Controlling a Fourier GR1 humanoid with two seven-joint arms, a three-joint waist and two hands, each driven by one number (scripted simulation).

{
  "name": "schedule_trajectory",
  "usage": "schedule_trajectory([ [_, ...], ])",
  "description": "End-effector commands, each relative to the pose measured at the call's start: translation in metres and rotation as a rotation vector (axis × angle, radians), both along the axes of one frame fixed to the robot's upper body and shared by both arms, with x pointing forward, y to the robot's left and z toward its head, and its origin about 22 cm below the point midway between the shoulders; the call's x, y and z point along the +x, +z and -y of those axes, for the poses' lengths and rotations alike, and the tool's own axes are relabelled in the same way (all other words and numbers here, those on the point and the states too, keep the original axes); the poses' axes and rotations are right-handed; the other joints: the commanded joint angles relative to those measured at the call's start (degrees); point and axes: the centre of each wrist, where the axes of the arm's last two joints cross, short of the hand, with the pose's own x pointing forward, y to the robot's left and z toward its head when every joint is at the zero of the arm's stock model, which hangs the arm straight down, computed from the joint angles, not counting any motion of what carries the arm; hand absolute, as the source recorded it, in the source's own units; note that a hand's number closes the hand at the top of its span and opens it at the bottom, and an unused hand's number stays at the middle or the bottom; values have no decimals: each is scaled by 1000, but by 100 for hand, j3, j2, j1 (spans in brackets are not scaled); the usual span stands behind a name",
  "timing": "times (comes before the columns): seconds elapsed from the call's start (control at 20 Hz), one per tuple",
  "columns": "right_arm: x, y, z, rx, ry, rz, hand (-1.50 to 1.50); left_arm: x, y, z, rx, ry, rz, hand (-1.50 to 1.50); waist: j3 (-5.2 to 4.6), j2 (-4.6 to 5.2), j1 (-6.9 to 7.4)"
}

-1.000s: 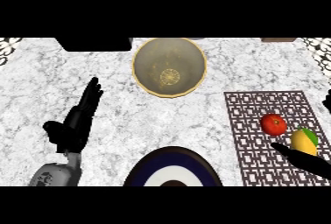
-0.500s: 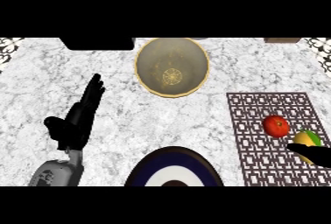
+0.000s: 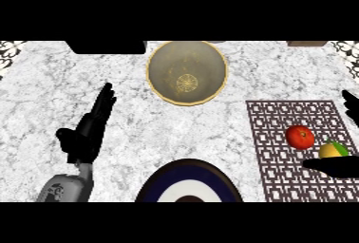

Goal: Pick the tomato from the placemat and place it in the bowl

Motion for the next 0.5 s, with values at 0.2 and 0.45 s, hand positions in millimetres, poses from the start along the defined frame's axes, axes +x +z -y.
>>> schedule_trajectory([
  [0.2,-20,-12,11,54,43,-32,-150,0,1,4,-8,8,-2,0,2,-12,-50],
  [0.45,-19,-25,8,112,51,31,-150,-11,2,-25,11,11,1,0,1,-11,-25],
])
